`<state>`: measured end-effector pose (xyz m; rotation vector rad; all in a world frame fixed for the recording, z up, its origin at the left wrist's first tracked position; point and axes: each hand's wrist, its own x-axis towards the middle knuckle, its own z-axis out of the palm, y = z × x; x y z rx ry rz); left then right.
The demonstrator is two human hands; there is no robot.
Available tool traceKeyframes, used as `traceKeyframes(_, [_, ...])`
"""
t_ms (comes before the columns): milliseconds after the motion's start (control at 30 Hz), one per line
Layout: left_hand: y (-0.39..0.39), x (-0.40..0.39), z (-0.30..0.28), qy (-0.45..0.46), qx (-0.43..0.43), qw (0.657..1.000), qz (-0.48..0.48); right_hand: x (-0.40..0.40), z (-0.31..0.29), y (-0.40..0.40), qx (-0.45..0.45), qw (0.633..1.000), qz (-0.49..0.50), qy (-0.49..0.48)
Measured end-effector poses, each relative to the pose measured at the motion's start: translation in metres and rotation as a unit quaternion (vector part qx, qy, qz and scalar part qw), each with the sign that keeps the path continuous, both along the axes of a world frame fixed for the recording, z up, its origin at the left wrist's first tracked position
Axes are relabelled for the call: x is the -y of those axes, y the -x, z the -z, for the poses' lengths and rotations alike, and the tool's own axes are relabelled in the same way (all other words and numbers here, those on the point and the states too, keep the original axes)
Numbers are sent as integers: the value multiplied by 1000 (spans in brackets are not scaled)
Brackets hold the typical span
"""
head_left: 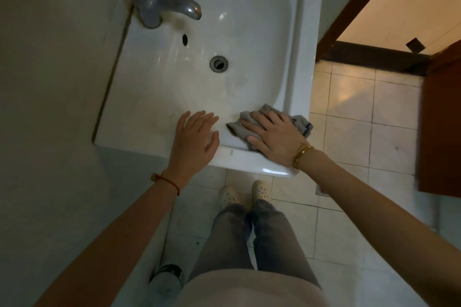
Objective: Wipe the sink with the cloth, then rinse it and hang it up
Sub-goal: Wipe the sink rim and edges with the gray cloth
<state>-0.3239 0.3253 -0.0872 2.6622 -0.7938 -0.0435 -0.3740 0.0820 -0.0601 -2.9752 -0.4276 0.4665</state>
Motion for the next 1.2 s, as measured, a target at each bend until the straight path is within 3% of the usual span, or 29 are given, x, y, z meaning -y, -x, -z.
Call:
traceKeyframes(167, [0,1,-3,1,-31,999,-10,46,-13,10,9,997,-71,-11])
traceKeyframes(267, [-1,0,-3,-3,-33,999,-9,23,-7,8,-17,999,-36,-32])
traceKeyframes(400, [-2,-1,-3,-2,-33,999,10,-14,-8,24,-73,985,23,-152])
traceKeyframes(500, [-4,-3,-8,5,-34,999,36,-11,-14,43,-59,977,63,-197])
traceKeyframes(767, [-39,-63,-12,-5,5,994,108,-61,-12,58,16,986,156,-51])
traceKeyframes(967, [-59,-107,-7,4,30,994,108,-156,-4,15,34,976,204,-67])
traceKeyframes(1067, [-61,-115,-2,16,24,995,95,-129,-6,42,45,971,229,-56])
traceKeyframes(1200, [-59,-115,1,28,22,995,95,-87,-5,75,76,937,339,-16])
